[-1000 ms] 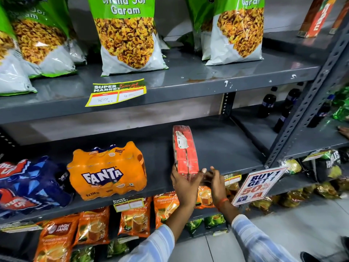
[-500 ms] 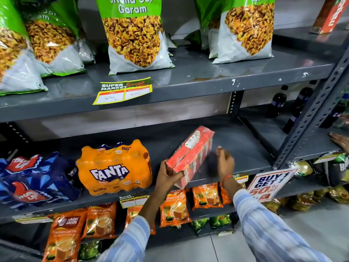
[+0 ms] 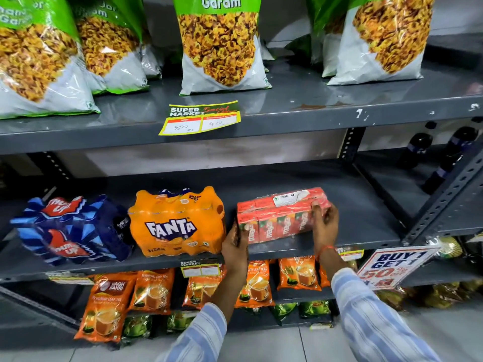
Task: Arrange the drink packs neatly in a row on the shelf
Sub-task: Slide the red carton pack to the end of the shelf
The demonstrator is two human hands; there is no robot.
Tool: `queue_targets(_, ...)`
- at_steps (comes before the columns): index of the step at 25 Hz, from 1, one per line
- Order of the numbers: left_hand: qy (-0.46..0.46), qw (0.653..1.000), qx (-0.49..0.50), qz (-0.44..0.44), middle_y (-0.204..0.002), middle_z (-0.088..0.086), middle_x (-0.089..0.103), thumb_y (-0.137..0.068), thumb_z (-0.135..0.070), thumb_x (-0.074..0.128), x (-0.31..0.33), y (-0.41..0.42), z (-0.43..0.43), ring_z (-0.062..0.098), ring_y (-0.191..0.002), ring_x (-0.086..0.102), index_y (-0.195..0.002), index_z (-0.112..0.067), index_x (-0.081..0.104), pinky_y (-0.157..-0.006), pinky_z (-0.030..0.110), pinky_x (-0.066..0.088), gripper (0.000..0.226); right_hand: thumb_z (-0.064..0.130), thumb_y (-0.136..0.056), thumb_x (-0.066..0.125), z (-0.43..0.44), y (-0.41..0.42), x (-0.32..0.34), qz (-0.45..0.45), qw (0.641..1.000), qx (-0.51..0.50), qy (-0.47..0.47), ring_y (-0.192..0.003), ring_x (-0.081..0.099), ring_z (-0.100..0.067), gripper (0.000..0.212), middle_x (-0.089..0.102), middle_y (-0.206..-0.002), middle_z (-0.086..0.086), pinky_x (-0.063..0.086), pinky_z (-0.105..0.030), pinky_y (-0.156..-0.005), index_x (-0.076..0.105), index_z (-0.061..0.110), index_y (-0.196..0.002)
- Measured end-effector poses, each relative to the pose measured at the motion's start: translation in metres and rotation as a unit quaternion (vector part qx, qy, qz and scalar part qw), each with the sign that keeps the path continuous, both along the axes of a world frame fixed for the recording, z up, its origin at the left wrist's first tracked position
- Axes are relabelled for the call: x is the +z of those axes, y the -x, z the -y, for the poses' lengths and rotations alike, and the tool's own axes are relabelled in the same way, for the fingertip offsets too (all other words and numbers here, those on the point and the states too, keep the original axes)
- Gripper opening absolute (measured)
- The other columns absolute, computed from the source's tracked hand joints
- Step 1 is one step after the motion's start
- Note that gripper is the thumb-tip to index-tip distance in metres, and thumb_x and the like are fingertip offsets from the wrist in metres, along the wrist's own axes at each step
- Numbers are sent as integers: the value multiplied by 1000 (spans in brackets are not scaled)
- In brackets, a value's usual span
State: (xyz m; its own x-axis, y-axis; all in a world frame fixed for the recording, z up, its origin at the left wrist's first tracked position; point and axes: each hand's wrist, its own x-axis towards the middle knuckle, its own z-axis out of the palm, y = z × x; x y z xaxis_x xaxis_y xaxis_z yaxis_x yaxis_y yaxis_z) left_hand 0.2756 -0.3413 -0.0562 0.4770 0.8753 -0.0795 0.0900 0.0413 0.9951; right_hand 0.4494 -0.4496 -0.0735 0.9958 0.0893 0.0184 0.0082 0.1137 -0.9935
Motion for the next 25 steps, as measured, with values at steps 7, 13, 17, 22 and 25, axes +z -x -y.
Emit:
queue_targets(7,-36,998,42,-31,-125,19,64,-93,-14,54,-3,7,5,34,-116,60,-124,1,57,-98,50,50,34,35,-85,60,-1,18,-8,-19,999,-28,-16,-111,56,-20,42,56,-127,-12,45,-29,-89,54,14,-121)
queue_targets(13,-47,998,30,-36,-126,18,64,-93,-14,54,-9,13,-1,30,-116,60,-126,1,56,-99,43,50,35,41,-84,59,-2,25,-11,-20,999,-40,-15,-118,56,-24,50,54,-132,-11,48,-32,-92,51,17,-127)
queue_targets(17,-53,998,24,-27,-125,17,64,-93,-13,54,-9,16,-2,29,-115,61,-126,0,56,-97,38,50,36,36,-85,58,0,30,-13,6,999,-53,-11,-116,57,-23,45,56,-130,-14,49,-12,-79,51,14,-124)
queue_targets(22,-58,998,21,-28,-126,18,63,-93,-12,53,-11,20,-2,30,-116,60,-126,1,55,-95,35,48,36,28,-86,63,4,37,-6,4,998,-43,-46,-104,57,-12,42,59,-122,-8,46,1,-68,52,9,-122)
queue_targets(25,-56,997,37,-41,-126,21,63,-93,-13,54,-11,19,-2,34,-116,60,-123,4,58,-98,43,49,34,45,-75,69,6,42,0,-11,998,-26,-59,-109,59,-13,58,60,-124,-4,49,-11,-79,53,14,-121)
